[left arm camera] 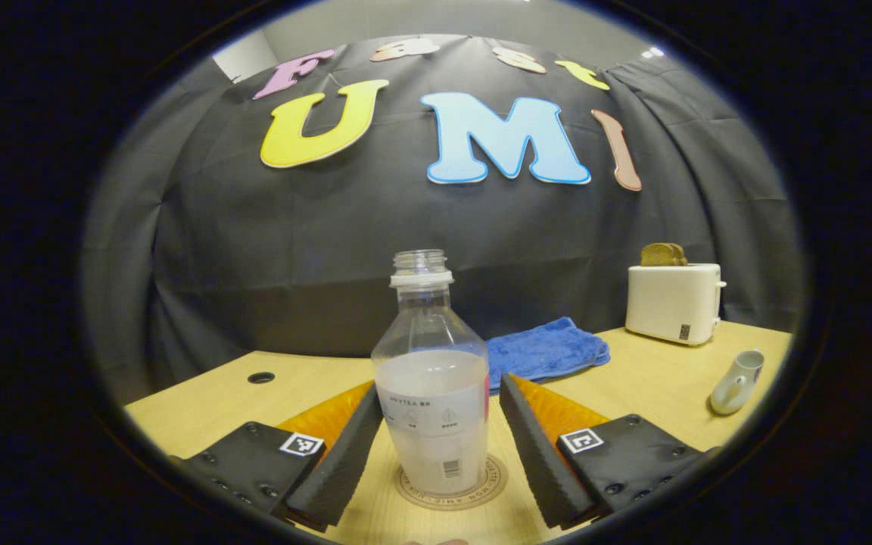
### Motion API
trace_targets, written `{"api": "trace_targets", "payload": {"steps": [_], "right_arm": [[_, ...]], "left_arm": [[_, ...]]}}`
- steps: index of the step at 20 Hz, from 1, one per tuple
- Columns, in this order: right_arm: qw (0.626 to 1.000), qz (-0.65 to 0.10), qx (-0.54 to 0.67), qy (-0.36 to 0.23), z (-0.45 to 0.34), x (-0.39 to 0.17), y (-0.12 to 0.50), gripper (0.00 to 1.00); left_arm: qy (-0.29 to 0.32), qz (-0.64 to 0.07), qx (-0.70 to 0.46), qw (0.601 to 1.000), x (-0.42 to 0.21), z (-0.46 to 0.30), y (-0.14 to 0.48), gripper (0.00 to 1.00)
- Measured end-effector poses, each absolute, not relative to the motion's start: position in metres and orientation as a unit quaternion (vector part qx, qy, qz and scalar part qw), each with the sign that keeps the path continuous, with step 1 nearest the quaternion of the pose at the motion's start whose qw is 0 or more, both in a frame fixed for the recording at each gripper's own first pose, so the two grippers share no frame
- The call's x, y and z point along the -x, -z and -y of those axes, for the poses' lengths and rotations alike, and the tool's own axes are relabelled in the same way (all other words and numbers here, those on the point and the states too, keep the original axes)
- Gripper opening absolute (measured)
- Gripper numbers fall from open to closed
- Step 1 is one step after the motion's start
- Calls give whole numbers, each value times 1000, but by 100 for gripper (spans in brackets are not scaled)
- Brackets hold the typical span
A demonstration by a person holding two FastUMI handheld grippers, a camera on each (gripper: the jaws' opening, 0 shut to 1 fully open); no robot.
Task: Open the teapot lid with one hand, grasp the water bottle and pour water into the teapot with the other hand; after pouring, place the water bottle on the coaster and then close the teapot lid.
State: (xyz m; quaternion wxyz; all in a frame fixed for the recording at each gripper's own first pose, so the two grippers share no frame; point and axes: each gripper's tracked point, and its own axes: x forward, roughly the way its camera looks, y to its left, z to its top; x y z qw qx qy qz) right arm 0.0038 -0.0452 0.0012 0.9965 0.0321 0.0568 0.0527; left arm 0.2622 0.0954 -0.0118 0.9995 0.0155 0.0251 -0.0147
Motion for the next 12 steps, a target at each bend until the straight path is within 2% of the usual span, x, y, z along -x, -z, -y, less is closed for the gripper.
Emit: {"api": "trace_targets", "payload": {"steps": [5,12], "right_arm": [[997,-49,-28,-49,47,-5,-3,10],[999,-41,2,-26,60,-46,-4,10]], "left_arm": [[1,-19,-31,999,-227,-98,2,100],[-3,-20,17,1000,-157,-95,-11,100]]}}
